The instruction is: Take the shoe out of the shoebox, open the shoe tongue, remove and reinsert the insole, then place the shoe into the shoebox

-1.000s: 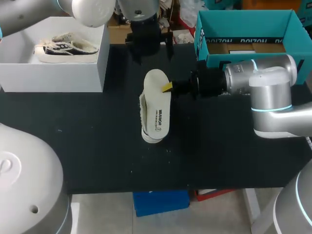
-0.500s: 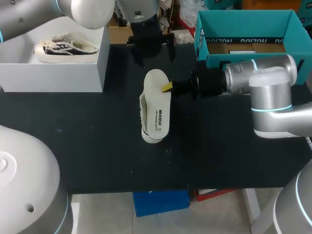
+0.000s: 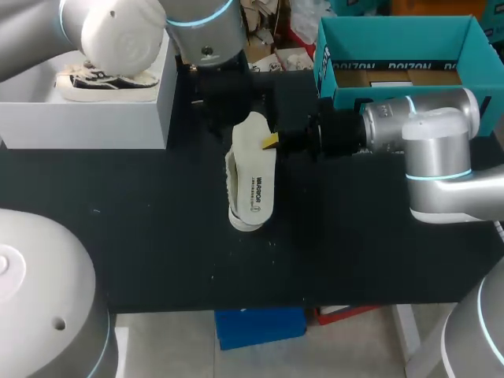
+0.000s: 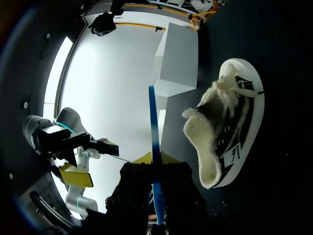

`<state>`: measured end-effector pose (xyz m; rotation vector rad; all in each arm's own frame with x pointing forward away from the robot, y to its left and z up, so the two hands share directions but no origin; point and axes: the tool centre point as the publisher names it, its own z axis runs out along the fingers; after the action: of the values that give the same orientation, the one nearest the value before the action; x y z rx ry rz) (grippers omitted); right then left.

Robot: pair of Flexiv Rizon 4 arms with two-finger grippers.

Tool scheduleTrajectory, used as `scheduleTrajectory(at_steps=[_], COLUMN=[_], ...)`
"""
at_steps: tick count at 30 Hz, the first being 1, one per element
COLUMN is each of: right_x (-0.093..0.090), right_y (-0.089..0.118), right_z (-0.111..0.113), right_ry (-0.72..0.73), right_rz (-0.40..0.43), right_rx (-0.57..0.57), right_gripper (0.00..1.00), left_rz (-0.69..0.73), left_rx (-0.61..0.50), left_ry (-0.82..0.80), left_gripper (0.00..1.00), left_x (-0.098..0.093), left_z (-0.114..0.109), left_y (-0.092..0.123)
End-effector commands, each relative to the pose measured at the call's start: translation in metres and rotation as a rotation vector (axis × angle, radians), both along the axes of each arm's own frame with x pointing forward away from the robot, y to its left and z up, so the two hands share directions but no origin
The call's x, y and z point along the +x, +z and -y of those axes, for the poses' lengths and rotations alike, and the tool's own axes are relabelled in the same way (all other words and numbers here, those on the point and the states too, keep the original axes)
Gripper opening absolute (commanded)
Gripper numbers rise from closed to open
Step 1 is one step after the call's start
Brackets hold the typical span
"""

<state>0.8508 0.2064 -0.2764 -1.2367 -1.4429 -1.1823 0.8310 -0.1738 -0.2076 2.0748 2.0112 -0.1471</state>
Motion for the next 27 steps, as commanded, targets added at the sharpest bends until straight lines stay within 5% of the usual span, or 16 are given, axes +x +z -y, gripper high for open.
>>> scheduleTrajectory(at_steps=[1, 9, 27], right_x=[0.0, 0.0, 0.0], right_y=[0.0, 0.0, 0.0], right_z=[0.0, 0.0, 0.0], right_ry=[0.001, 0.001, 0.001], right_rz=[-0.001, -0.001, -0.001], right_rx=[-0.002, -0.002, -0.002], right_gripper=[0.0, 0.0, 0.0], left_rz=[0.056, 0.057, 0.031], left_rx=[-0.013, -0.062, -0.871], left_ry=[0.015, 0.022, 0.044], left_gripper=[1.0, 1.0, 1.0], left_x=[-0.036, -0.068, -0.067], left_z=[-0.011, -0.019, -0.05], left_y=[-0.002, -0.006, -0.001])
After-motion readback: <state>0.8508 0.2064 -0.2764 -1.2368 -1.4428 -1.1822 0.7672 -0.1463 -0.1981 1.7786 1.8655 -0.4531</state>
